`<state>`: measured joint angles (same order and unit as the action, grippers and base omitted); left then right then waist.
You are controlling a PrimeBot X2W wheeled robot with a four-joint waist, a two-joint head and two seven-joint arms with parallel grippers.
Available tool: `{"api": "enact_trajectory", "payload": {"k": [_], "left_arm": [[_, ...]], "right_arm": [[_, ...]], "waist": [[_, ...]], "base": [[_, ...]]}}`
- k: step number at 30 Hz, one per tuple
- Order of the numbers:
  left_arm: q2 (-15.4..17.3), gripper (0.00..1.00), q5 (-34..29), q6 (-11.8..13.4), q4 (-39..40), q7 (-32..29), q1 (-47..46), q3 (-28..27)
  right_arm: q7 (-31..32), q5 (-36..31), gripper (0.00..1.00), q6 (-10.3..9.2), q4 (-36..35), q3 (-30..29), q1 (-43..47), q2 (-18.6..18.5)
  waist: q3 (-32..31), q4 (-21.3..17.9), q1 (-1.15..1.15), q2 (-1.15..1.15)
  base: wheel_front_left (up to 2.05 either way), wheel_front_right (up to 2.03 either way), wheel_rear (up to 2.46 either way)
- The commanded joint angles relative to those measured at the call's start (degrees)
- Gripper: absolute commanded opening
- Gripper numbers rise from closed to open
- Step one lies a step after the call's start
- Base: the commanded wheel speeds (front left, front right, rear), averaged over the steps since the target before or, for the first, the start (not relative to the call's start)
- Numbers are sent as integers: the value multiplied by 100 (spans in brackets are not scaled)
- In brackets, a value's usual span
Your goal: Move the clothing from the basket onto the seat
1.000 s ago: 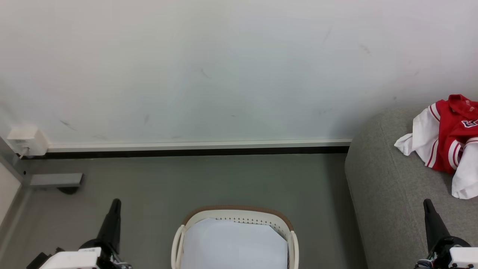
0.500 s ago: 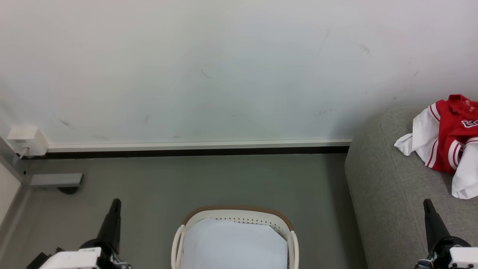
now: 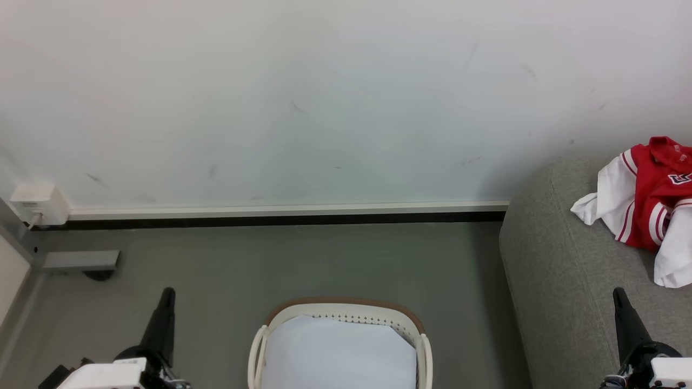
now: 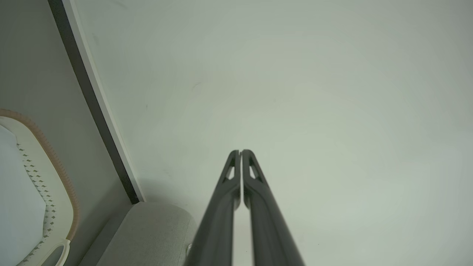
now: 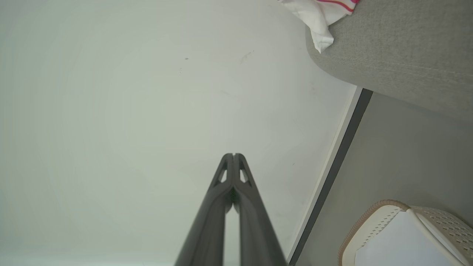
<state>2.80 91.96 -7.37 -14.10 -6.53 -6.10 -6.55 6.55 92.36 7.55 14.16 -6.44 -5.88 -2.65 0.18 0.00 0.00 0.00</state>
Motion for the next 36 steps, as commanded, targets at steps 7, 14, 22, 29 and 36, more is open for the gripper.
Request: {"api": "enact_trajectory", "payload": {"k": [7,14,22,29,36], "left_arm": [[12,0,82,-23,2,-21,-41,-6],[12,0,82,-23,2,-21,-41,-6],[12,0,82,-23,2,-21,-41,-5],[12,0,82,-23,3,-21,-41,-5],[12,0,82,-24,3,-20,-41,-5]], "right_arm": [[15,12,0,-12,-32,-24,-72,-42],[15,12,0,-12,-32,-23,-72,-42],[15,12,0,-12,-32,-23,-72,-42],[15,12,0,-12,-32,-23,-72,-42],[15,12,0,-12,-32,-23,-72,-42]], "waist": [[0,0,0,0],[0,0,0,0],[0,0,0,0],[0,0,0,0],[0,0,0,0]], "base": [[0,0,0],[0,0,0],[0,0,0],[0,0,0],[0,0,0]]}}
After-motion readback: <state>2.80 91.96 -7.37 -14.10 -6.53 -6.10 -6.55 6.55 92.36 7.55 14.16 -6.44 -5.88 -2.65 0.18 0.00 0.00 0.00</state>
